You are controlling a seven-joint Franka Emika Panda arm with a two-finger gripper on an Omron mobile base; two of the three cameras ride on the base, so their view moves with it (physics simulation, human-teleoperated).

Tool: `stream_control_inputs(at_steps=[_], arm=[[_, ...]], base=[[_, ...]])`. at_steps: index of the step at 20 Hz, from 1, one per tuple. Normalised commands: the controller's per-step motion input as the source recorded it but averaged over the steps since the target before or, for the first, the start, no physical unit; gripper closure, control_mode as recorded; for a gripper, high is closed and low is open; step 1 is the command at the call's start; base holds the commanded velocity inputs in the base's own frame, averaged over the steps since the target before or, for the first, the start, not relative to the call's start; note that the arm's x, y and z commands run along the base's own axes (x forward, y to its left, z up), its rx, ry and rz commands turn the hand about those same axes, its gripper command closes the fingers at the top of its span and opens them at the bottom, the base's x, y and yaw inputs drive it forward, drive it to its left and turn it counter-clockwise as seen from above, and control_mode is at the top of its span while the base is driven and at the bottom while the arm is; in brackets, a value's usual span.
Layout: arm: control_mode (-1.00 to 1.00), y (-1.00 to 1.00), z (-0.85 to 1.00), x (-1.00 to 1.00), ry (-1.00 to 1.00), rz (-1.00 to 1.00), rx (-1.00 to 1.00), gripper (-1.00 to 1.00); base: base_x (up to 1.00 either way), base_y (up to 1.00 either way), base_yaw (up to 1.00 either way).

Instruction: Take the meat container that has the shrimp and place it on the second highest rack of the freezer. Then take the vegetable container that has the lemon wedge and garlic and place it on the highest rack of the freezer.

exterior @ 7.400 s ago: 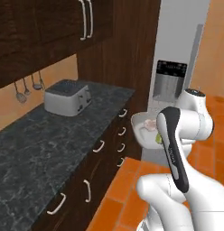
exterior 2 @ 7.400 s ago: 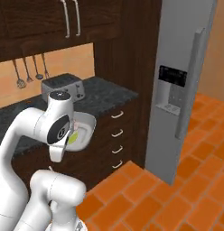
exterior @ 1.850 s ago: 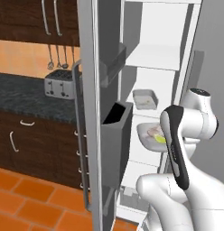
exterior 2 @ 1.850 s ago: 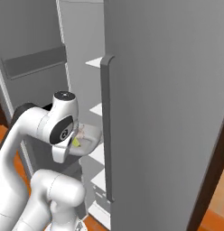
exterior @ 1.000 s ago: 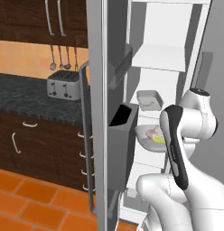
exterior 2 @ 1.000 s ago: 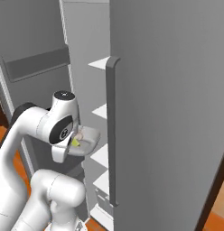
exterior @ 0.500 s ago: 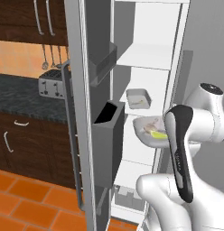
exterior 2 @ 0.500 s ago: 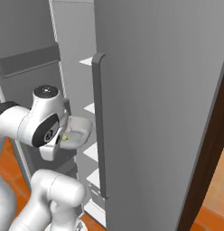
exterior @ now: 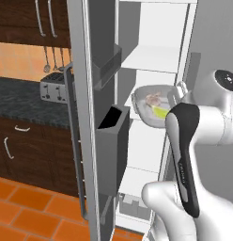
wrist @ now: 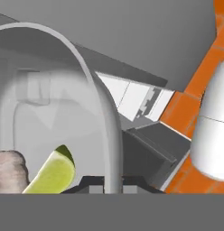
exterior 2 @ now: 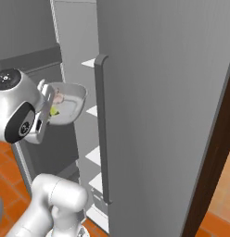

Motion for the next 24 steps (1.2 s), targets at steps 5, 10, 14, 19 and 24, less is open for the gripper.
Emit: stream_control_inputs(at_steps=[5,10,14,19,24], arm=[[-1.00,0.00,0.98,0.52,-0.15,-0.08,0.00,1.00],[-1.00,-0.05,0.39,0.55,-0.06,0.00,0.00,1.00],[-1.00,-0.32,0.01,0.88,0.00,0.00,0.00,1.00],[-1.00,-0.25,0.00,0.83,0.00,-0.01,0.00,1.00],[-1.00,0.00,0.00,0.25,-0.01,0.00,0.00,1.00]], base=[[0.00,0.00,0.00],[0.00,0.00,0.00],[0.00,0.00,0.00],[0.00,0.00,0.00],[0.00,0.00,0.00]])
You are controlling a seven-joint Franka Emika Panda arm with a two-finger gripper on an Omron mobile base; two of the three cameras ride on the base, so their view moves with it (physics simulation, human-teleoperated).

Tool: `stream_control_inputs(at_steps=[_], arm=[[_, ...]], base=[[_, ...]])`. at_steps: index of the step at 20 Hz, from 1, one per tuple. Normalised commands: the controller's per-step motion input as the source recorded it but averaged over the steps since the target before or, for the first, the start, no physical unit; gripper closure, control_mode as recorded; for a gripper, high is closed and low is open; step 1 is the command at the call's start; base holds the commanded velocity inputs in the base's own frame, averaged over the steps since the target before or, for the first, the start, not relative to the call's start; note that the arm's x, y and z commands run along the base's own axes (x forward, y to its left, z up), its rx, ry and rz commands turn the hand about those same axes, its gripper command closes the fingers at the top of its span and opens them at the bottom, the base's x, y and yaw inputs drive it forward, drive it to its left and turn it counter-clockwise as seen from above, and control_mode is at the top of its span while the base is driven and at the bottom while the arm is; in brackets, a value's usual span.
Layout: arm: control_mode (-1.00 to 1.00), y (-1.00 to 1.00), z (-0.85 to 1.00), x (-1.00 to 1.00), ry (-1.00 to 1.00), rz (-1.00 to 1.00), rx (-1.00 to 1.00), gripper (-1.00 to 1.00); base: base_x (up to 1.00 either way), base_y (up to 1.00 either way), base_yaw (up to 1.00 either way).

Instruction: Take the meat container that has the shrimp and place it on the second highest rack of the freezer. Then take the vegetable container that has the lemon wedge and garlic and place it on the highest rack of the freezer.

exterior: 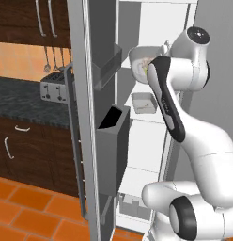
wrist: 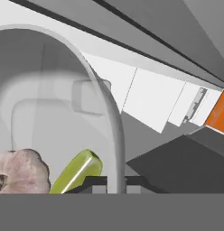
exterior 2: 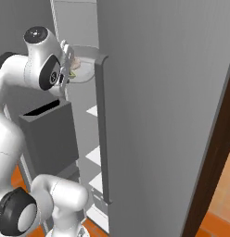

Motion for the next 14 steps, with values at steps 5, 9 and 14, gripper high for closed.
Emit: stream_control_inputs(at_steps=[5,9,14], arm=[[-1.00,-0.04,0.01,0.40,-0.02,-0.06,0.00,1.00],[-1.00,-0.19,0.03,0.85,0.00,-0.16,0.00,1.00],[-1.00,-0.27,0.06,0.94,0.00,-0.16,0.00,1.00]], base=[[0.00,0.00,0.00],[0.00,0.00,0.00],[0.00,0.00,0.00]])
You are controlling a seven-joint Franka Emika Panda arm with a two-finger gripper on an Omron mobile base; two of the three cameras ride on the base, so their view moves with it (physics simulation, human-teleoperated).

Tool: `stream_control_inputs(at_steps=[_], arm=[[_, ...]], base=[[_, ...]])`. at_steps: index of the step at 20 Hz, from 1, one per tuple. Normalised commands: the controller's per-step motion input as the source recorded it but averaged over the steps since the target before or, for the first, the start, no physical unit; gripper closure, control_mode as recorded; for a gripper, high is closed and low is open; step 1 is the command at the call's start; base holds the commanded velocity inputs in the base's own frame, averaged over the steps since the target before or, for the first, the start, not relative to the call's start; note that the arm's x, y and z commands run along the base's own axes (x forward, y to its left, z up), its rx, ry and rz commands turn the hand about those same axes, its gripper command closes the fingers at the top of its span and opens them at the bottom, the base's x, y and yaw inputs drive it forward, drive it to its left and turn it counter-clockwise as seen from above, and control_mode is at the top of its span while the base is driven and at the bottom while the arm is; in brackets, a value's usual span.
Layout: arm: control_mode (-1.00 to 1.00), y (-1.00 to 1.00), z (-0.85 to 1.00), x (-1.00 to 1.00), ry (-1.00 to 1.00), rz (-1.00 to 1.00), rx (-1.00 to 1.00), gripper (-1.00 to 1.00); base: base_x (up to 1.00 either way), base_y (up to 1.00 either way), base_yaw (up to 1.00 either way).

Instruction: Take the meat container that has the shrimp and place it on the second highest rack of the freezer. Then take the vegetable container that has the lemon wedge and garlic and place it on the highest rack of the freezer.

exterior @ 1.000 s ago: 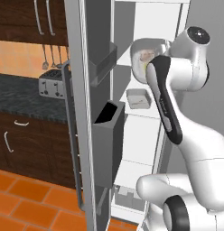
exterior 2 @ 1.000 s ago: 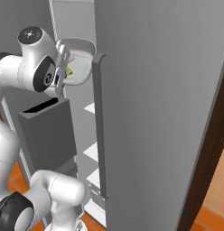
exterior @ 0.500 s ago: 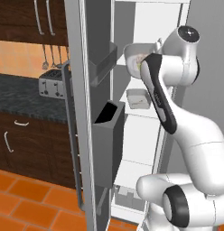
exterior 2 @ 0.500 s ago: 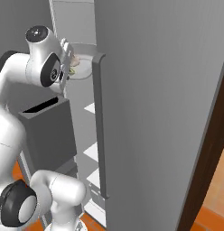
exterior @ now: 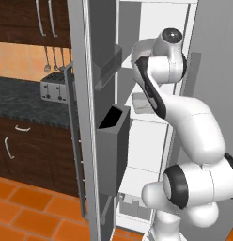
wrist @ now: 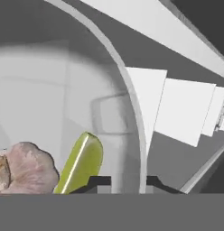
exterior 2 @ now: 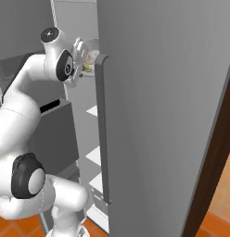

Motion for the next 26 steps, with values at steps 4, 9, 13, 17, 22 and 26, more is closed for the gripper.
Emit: stream_control_inputs(at_steps=[4,9,13,17,22,26], arm=[[-1.00,-0.29,0.05,0.82,0.00,-0.08,0.00,1.00],[-1.00,-0.25,0.06,0.85,0.00,-0.04,0.01,1.00],[-1.00,-0.14,0.00,0.89,0.00,-0.03,0.00,1.00],[-1.00,-0.09,-0.25,0.66,0.00,-0.01,0.00,1.00],[-1.00,-0.24,-0.35,0.42,0.00,0.00,0.00,1.00],[-1.00,-0.26,-0.16,0.44,0.00,0.00,0.00,1.00]], base=[[0.00,0.00,0.00],[0.00,0.00,0.00],[0.00,0.00,0.00],[0.00,0.00,0.00],[0.00,0.00,0.00],[0.00,0.00,0.00]])
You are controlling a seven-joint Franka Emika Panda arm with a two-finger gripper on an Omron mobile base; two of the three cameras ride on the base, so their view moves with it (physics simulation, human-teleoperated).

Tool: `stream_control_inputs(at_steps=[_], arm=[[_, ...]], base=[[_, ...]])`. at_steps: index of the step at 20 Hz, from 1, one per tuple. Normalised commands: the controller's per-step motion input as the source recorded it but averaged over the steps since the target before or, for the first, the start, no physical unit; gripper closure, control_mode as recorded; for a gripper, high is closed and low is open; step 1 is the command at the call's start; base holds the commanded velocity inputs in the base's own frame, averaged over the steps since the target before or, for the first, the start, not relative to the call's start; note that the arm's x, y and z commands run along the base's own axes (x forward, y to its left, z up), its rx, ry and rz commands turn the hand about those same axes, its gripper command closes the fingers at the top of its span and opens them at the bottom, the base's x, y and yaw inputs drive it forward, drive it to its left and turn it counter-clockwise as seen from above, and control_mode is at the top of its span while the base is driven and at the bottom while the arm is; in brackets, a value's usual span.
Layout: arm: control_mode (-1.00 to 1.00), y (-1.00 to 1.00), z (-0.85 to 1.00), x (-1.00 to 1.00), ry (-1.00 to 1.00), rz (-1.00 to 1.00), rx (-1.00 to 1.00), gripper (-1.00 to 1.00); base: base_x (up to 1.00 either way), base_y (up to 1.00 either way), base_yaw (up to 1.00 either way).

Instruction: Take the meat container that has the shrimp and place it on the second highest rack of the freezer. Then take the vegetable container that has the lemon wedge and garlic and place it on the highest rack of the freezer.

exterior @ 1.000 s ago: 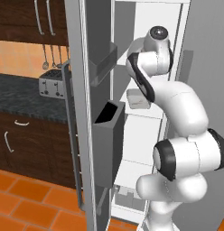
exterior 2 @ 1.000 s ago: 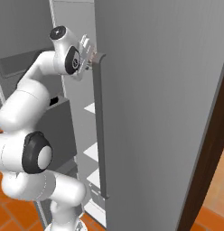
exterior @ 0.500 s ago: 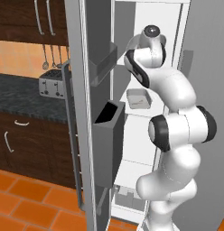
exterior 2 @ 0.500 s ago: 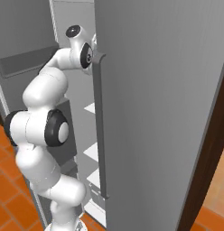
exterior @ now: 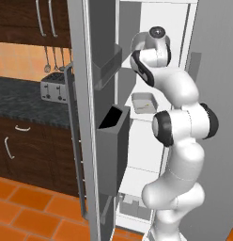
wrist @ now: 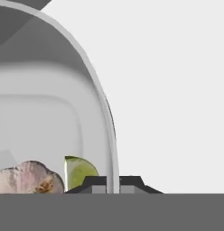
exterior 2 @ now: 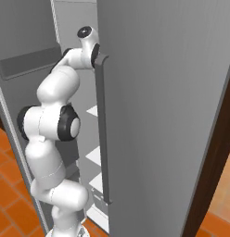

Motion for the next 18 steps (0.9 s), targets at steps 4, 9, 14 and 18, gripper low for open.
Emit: stream_control_inputs(at_steps=[4,9,14,18], arm=[[-1.00,-0.03,-0.03,0.09,-0.01,0.00,0.00,1.00],[-1.00,-0.06,0.00,0.05,0.00,-0.01,0.00,-1.00],[-1.00,0.00,0.00,0.00,0.00,0.00,0.00,-1.00],[-1.00,0.00,0.00,-0.14,-0.05,0.00,0.00,-1.00]], base=[[0.00,0.00,0.00],[0.00,0.00,0.00],[0.00,0.00,0.00],[0.00,0.00,0.00]])
